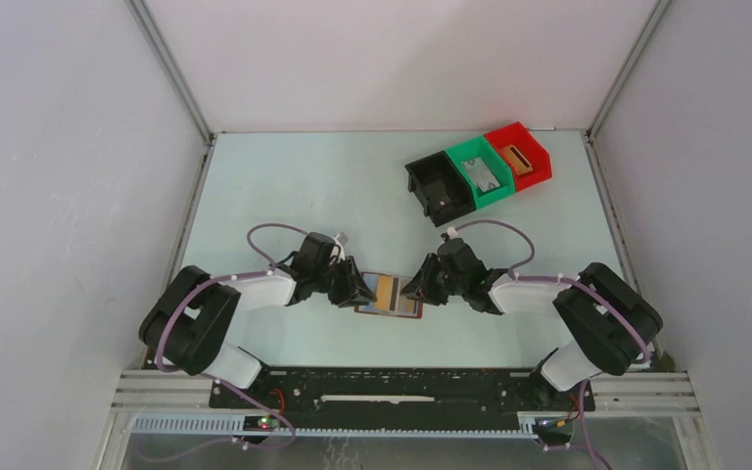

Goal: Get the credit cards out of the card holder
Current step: Remove the credit card from the card holder.

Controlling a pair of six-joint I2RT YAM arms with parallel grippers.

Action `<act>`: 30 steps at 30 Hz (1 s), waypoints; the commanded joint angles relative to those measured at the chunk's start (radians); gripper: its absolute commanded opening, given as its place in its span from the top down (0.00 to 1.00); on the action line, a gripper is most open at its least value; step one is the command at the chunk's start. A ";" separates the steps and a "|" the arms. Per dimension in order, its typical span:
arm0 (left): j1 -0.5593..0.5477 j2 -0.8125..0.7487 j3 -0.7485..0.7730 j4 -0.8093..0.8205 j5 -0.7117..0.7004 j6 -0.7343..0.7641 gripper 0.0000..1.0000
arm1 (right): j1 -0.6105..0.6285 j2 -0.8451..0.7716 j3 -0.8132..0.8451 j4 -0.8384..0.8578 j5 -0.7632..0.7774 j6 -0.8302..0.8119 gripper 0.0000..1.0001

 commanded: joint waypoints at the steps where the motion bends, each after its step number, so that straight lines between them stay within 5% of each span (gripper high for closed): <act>1: 0.004 0.023 0.024 0.030 0.000 0.015 0.65 | 0.006 -0.075 -0.023 -0.088 0.060 -0.037 0.64; 13: 0.007 0.017 0.031 0.057 0.026 0.004 0.68 | 0.026 -0.093 -0.020 0.002 0.010 -0.047 0.64; 30: 0.013 0.044 0.027 0.101 0.065 -0.011 0.67 | 0.024 0.114 -0.003 0.085 -0.045 0.003 0.65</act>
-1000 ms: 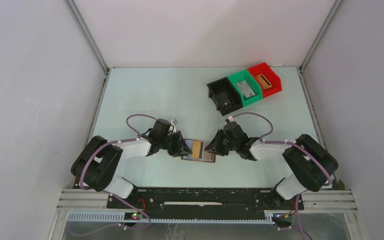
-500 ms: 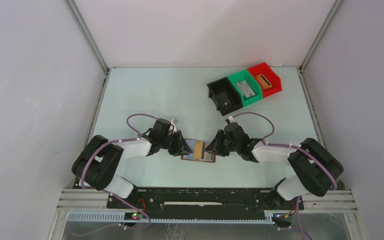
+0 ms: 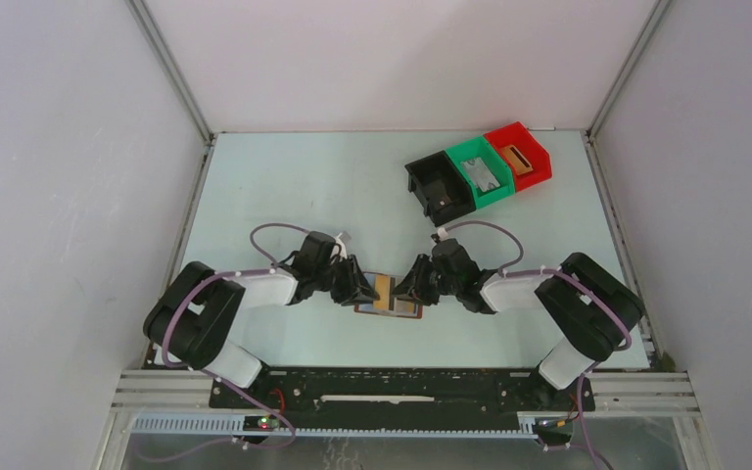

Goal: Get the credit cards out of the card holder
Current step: Remove the credit card from the card holder.

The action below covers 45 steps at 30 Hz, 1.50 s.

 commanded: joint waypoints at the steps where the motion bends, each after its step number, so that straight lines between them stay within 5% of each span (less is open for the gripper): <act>1: 0.011 0.012 0.026 0.033 0.020 0.001 0.67 | 0.003 0.039 -0.006 -0.032 0.016 -0.002 0.65; 15: 0.011 0.017 -0.010 0.220 0.127 -0.080 0.85 | 0.004 0.065 -0.006 -0.034 0.017 0.001 0.65; 21: 0.012 0.023 0.023 0.050 0.060 0.005 0.99 | 0.003 0.058 -0.006 -0.045 0.021 -0.002 0.66; 31: 0.076 -0.132 0.075 -0.214 -0.040 0.131 1.00 | -0.006 0.006 -0.008 -0.089 0.023 -0.030 0.63; 40: 0.102 -0.261 0.143 -0.290 0.093 0.144 1.00 | -0.137 -0.174 -0.011 -0.024 -0.258 -0.121 0.32; 45: 0.120 -0.313 0.152 -0.217 0.199 0.069 1.00 | -0.162 -0.221 -0.011 0.132 -0.439 -0.060 0.26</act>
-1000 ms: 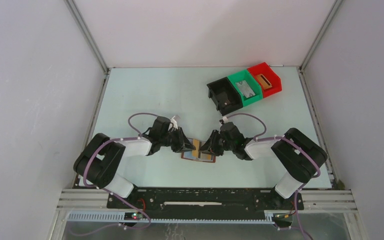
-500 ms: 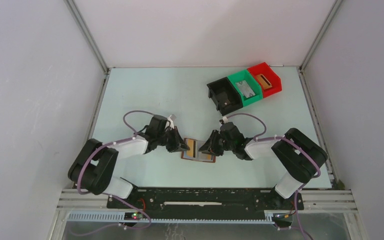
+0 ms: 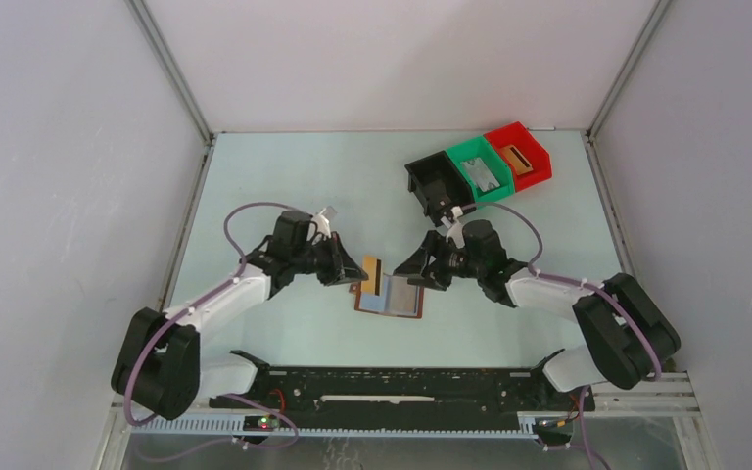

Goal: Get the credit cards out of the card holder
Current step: Remove the credit card from the card holder, then place the credit card in the storage box.

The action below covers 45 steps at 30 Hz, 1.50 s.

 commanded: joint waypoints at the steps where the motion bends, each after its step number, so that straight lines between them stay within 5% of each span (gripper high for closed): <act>1: 0.024 -0.069 0.042 0.064 0.126 -0.060 1.00 | -0.003 -0.060 -0.003 0.164 -0.198 0.034 0.26; 16: 0.042 -0.078 -0.032 0.414 0.264 -0.291 1.00 | -0.001 0.026 -0.005 0.522 -0.284 0.262 0.32; 28: 0.042 -0.074 -0.075 0.464 0.274 -0.308 1.00 | -0.023 0.141 -0.002 0.783 -0.267 0.422 0.69; 32: 0.042 -0.074 -0.075 0.464 0.275 -0.306 1.00 | -0.024 0.146 -0.002 0.786 -0.256 0.428 0.98; 35: 0.042 -0.075 -0.069 0.453 0.273 -0.295 0.98 | -0.029 0.127 -0.002 0.753 -0.248 0.410 1.00; 39: 0.042 -0.115 0.012 0.198 0.169 -0.112 0.47 | -0.075 -0.009 0.051 0.397 -0.211 0.198 1.00; 43: 0.048 -0.139 0.096 -0.056 0.071 0.023 0.38 | -0.101 -0.147 0.383 -0.530 0.127 -0.267 1.00; 45: 0.050 -0.143 0.119 -0.093 0.057 0.050 0.39 | -0.105 -0.125 0.567 -0.789 0.365 -0.439 1.00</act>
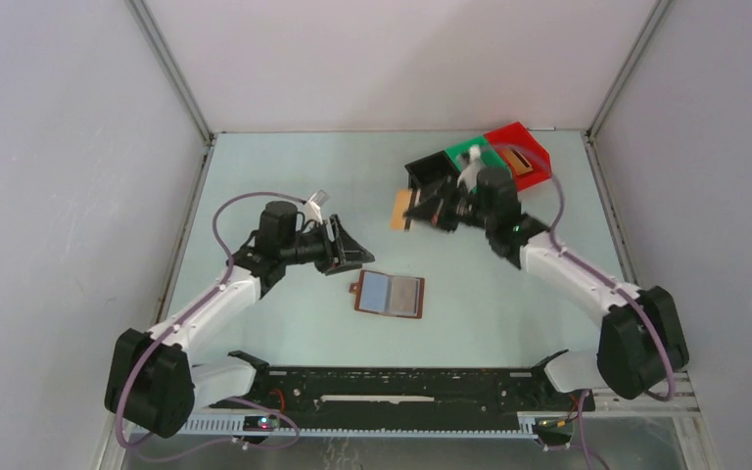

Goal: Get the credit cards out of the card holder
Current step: Place the credit card in the storage box.

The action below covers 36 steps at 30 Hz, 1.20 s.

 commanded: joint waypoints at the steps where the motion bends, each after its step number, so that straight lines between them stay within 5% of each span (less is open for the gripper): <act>1: 0.008 -0.043 0.110 -0.206 -0.085 0.163 0.40 | -0.017 -0.040 0.407 -0.817 0.547 -0.530 1.00; 8: 0.008 -0.045 0.141 -0.240 -0.118 0.178 0.41 | -0.050 0.241 0.838 -1.026 1.198 -1.032 1.00; 13: 0.009 -0.033 0.143 -0.255 -0.122 0.188 0.41 | -0.152 0.476 1.007 -0.961 1.379 -1.284 1.00; 24: 0.009 0.042 0.185 -0.257 -0.090 0.204 0.42 | -0.279 0.733 1.055 -0.614 1.299 -1.641 1.00; 36: 0.010 0.178 0.262 -0.270 -0.086 0.227 0.43 | -0.318 0.972 1.290 -0.630 1.209 -1.665 1.00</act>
